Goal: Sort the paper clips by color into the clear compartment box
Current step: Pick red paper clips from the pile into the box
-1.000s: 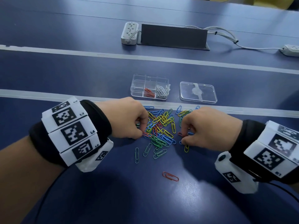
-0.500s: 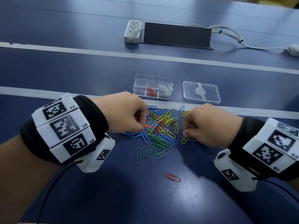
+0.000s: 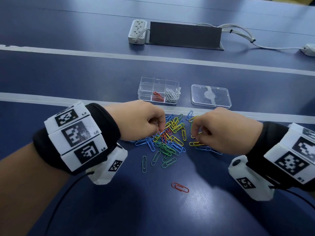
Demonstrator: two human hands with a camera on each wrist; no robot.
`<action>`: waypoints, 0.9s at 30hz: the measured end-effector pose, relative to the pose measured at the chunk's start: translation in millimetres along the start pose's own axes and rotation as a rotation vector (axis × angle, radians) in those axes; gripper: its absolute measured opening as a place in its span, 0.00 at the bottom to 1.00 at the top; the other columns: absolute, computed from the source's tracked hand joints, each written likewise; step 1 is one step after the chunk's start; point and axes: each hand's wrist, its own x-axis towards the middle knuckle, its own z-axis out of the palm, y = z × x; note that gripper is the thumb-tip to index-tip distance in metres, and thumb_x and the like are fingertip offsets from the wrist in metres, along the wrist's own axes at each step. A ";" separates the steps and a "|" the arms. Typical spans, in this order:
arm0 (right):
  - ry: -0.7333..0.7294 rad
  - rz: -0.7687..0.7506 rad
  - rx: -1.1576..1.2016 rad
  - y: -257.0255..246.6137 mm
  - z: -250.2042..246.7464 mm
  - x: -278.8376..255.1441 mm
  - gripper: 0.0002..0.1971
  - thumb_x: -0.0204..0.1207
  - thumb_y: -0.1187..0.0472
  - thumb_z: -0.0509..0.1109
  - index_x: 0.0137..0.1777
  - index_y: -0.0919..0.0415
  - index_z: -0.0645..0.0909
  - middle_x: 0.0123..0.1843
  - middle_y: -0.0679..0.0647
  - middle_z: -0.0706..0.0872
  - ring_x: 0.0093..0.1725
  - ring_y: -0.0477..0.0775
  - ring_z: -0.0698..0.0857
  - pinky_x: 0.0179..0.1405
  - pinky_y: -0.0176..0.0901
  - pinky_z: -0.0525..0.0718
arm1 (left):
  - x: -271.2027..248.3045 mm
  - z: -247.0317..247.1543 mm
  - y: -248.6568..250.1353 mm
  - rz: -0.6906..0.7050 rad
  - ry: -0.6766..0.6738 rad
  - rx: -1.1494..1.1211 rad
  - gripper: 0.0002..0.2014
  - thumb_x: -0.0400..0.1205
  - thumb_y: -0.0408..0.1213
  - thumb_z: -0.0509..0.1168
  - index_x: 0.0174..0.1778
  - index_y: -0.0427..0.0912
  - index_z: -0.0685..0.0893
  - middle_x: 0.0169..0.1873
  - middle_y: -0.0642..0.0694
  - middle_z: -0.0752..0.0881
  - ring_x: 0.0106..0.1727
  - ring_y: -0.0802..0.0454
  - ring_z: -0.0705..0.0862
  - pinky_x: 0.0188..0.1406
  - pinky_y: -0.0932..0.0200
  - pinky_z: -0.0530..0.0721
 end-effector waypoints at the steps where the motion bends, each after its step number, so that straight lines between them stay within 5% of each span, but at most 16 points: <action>1: 0.009 -0.003 0.000 1.3 -1.0 -1.0 0.08 0.74 0.60 0.64 0.45 0.48 0.85 0.24 0.40 0.70 0.27 0.37 0.69 0.30 0.25 0.65 | -0.1 0.0 1.8 -0.013 0.008 -0.005 0.09 0.79 0.36 0.59 0.37 0.56 0.77 0.28 0.55 0.80 0.28 0.65 0.75 0.28 0.74 0.70; 4: -0.002 -0.012 -0.047 5.5 -2.8 -4.1 0.08 0.73 0.60 0.65 0.42 0.47 0.83 0.25 0.40 0.71 0.28 0.39 0.70 0.29 0.27 0.67 | 1.1 -0.4 6.1 -0.080 -0.002 -0.052 0.12 0.79 0.36 0.53 0.29 0.50 0.71 0.24 0.54 0.73 0.25 0.60 0.71 0.27 0.65 0.67; 7: -0.017 -0.003 -0.092 7.0 -0.7 -5.2 0.06 0.73 0.52 0.68 0.44 0.49 0.85 0.28 0.41 0.72 0.37 0.47 0.73 0.39 0.37 0.73 | 3.1 -1.1 8.0 -0.101 -0.025 -0.150 0.10 0.75 0.40 0.52 0.28 0.44 0.68 0.23 0.50 0.69 0.27 0.50 0.66 0.30 0.58 0.66; 12: -0.011 0.006 -0.076 7.3 3.3 -5.3 0.11 0.71 0.43 0.69 0.46 0.48 0.83 0.29 0.40 0.70 0.38 0.46 0.70 0.41 0.38 0.68 | 4.7 -0.2 7.9 -0.072 -0.031 -0.233 0.07 0.63 0.45 0.50 0.22 0.47 0.66 0.23 0.50 0.66 0.31 0.47 0.63 0.36 0.51 0.66; 15: -0.023 -0.001 -0.040 6.7 4.4 -7.2 0.13 0.70 0.40 0.69 0.47 0.47 0.83 0.29 0.40 0.69 0.34 0.43 0.69 0.41 0.38 0.68 | 6.2 -0.4 9.0 -0.069 -0.022 -0.244 0.09 0.64 0.45 0.50 0.21 0.45 0.65 0.24 0.49 0.66 0.31 0.47 0.62 0.35 0.50 0.65; 19: -0.068 0.006 -0.060 5.3 6.4 -6.3 0.11 0.73 0.46 0.69 0.51 0.47 0.83 0.33 0.42 0.69 0.46 0.51 0.75 0.47 0.42 0.75 | 6.3 -3.4 12.9 -0.107 -0.037 -0.195 0.10 0.65 0.46 0.49 0.23 0.44 0.64 0.24 0.47 0.66 0.31 0.46 0.63 0.34 0.53 0.65; 22: -0.091 0.002 -0.077 4.2 6.8 -6.7 0.09 0.73 0.49 0.69 0.47 0.51 0.84 0.38 0.45 0.78 0.51 0.55 0.81 0.53 0.49 0.80 | 8.2 -3.9 14.7 -0.139 -0.043 -0.079 0.16 0.73 0.52 0.50 0.27 0.43 0.64 0.26 0.47 0.69 0.28 0.48 0.66 0.30 0.57 0.66; 25: -0.077 -0.008 -0.087 4.4 5.5 -9.7 0.10 0.75 0.51 0.65 0.45 0.54 0.84 0.41 0.49 0.85 0.48 0.56 0.82 0.52 0.50 0.81 | 12.2 -0.4 11.9 -0.124 -0.038 0.055 0.18 0.83 0.48 0.53 0.29 0.43 0.67 0.26 0.49 0.72 0.30 0.53 0.71 0.33 0.58 0.69; 27: -0.043 -0.020 -0.058 2.6 3.9 -11.0 0.09 0.73 0.53 0.62 0.40 0.55 0.82 0.33 0.46 0.80 0.41 0.54 0.80 0.47 0.47 0.80 | 12.4 1.7 8.7 -0.113 -0.055 0.069 0.14 0.84 0.47 0.54 0.33 0.47 0.70 0.29 0.52 0.73 0.32 0.55 0.73 0.36 0.58 0.70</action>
